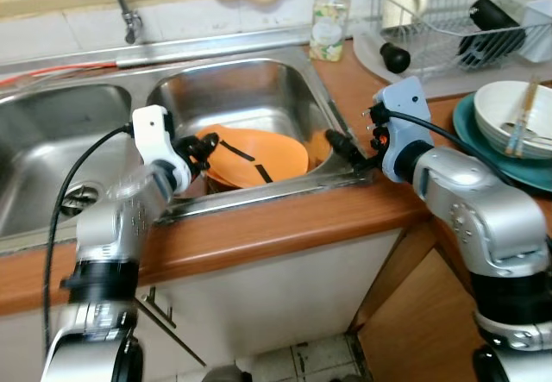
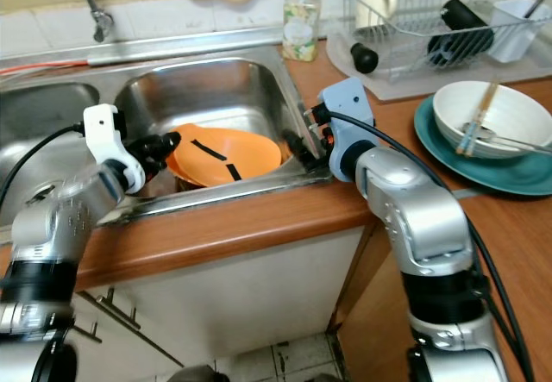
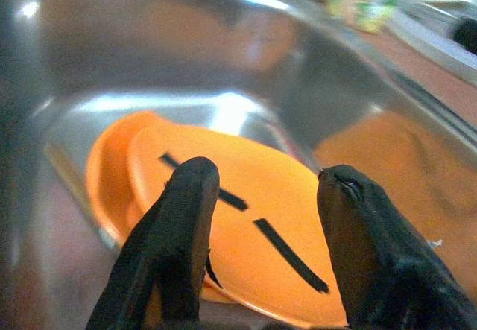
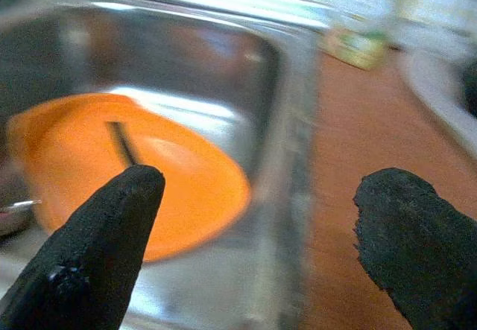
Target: Kitchen organization
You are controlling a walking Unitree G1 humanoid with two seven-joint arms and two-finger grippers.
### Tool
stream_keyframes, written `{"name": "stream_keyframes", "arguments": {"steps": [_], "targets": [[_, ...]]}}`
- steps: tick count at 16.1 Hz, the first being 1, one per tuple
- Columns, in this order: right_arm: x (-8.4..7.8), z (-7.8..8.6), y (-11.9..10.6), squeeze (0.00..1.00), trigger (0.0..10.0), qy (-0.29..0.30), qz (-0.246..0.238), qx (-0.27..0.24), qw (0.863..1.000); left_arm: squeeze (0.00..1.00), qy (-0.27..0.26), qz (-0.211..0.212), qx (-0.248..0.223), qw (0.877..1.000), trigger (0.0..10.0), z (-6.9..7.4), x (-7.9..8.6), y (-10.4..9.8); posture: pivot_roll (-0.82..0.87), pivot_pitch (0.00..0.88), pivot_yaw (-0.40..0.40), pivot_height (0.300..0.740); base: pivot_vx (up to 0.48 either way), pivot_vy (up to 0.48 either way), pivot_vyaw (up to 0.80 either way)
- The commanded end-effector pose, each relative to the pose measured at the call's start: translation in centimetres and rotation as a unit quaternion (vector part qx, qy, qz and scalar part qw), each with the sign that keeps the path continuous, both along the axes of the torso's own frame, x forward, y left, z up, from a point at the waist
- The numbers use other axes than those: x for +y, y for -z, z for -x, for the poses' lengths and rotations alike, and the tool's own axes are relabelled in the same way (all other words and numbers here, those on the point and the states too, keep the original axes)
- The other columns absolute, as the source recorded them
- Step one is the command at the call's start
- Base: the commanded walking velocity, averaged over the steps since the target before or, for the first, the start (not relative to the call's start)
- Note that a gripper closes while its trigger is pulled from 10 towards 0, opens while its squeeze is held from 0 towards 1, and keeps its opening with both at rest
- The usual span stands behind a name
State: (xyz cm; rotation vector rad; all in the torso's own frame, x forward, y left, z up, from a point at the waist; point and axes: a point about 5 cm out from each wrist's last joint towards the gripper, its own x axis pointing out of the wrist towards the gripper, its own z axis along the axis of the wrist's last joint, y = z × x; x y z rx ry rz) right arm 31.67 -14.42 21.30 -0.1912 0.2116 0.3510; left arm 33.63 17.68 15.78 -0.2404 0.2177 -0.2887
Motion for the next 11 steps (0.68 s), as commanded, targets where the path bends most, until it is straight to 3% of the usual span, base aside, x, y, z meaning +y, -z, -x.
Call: {"name": "stream_keyframes", "arguments": {"steps": [1, 5, 6, 7, 8, 11], "targets": [[-0.9, -0.7, -0.6, 1.00, 10.0, 0.042, 0.006, -0.015, 0.999, 1.00, 0.023, -0.033, -0.040, 0.998, 10.0, 0.5, -0.2, -0.9, -0.04, 0.000, 0.074, 0.740, 0.000, 0.000, 0.00], [-3.7, -2.2, 0.3, 1.00, 10.0, 0.149, 0.037, -0.008, 0.988, 1.00, 0.118, -0.095, -0.105, 0.983, 10.0, 3.1, -1.2, -1.0, -0.03, 0.000, 0.066, 0.740, 0.000, 0.000, 0.00], [-4.1, -2.5, 0.6, 0.91, 10.0, 0.162, 0.045, -0.001, 0.986, 0.83, 0.169, -0.101, -0.111, 0.974, 10.0, 4.0, -1.9, -1.0, -0.03, 0.000, 0.065, 0.740, 0.000, 0.000, 0.00], [-4.3, -2.6, 0.7, 0.20, 10.0, 0.168, 0.048, 0.002, 0.985, 0.33, 0.188, -0.099, -0.114, 0.970, 10.0, 4.4, -2.2, -1.1, -0.03, 0.000, 0.064, 0.740, 0.000, 0.000, 0.00], [-4.7, -3.1, 0.8, 0.00, 10.0, 0.178, 0.049, 0.005, 0.983, 0.00, 0.215, -0.095, -0.120, 0.965, 10.0, 4.9, -2.6, -1.2, -0.03, 0.000, 0.062, 0.740, 0.000, 0.000, 0.00], [-5.5, -4.0, 0.9, 0.00, 10.0, 0.197, 0.061, -0.002, 0.978, 0.00, 0.271, -0.100, -0.128, 0.949, 10.0, 6.0, -3.4, -1.1, -0.03, 0.000, 0.057, 0.740, 0.000, 0.000, 0.00]]}}
